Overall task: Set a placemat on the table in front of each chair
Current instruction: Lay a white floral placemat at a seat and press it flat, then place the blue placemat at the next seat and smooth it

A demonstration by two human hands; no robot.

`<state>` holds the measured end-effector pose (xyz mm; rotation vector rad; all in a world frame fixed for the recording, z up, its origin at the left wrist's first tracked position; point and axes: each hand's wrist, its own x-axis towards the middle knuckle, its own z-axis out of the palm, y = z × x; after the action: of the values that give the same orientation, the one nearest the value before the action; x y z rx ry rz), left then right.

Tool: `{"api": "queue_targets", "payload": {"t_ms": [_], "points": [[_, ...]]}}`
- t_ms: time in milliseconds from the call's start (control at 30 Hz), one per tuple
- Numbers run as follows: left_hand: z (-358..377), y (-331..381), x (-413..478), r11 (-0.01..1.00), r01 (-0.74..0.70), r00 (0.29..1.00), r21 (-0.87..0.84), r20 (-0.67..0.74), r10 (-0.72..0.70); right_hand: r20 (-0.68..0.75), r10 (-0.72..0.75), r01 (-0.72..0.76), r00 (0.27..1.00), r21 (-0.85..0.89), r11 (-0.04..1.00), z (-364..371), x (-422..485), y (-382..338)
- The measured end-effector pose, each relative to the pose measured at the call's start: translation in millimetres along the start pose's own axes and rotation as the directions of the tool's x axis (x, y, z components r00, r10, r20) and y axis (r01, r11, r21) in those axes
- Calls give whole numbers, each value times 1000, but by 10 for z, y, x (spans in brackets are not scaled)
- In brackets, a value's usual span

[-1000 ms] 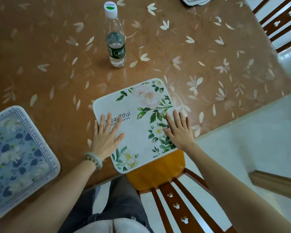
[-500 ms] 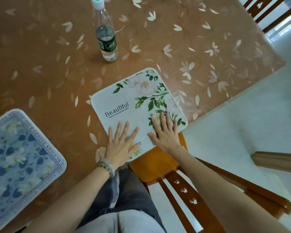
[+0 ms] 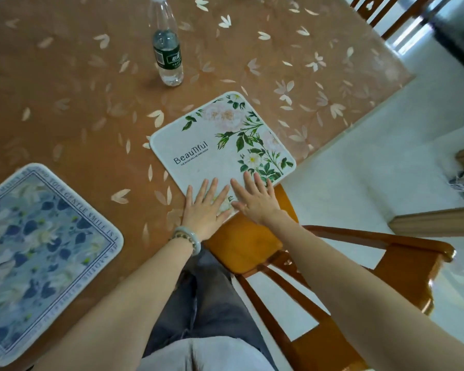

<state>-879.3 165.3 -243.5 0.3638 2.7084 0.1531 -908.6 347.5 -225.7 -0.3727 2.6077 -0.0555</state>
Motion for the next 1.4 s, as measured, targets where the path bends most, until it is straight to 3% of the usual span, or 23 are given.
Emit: {"api": "queue_targets", "payload": {"t_ms": [167, 300, 400, 533, 667, 800, 1067, 1400], "points": [[-289, -400, -228, 975, 130, 988, -180, -61, -143, 155, 121, -170, 981, 365, 915, -369, -38, -295], [-691, -602, -537, 904, 141, 954, -404, -188, -233, 11, 83, -68, 997, 688, 723, -671, -394, -569], [-972, -662, -867, 817, 10, 916, -576, -322, -239, -164, 155, 53, 974, 833, 551, -944, -735, -798], [-1378, -713, -1342, 588, -189, 861, -787, -421, -286, -393, 234, 264, 889, 858, 440, -1319, -1096, -1062], [-1718, -748, -1726, 441, -301, 811, -846, -470, -348, -514, 308, 416, 800, 846, 333, -1609, -1315, -1250], [-1834, -875, -1911, 449, -323, 750, -833, -515, -416, -563, 307, 461, 768, 817, 347, -1750, -1335, -1340], [-1661, -1160, -2232, 389, -215, 675, -896, -424, -604, -549, 152, 476, 822, 808, 348, -1719, -1078, -1741], [-1072, -1596, -2886, 284, -81, 420, -955, -291, -860, -464, -191, 502, 865, 796, 338, -1502, -582, -2565]]}}
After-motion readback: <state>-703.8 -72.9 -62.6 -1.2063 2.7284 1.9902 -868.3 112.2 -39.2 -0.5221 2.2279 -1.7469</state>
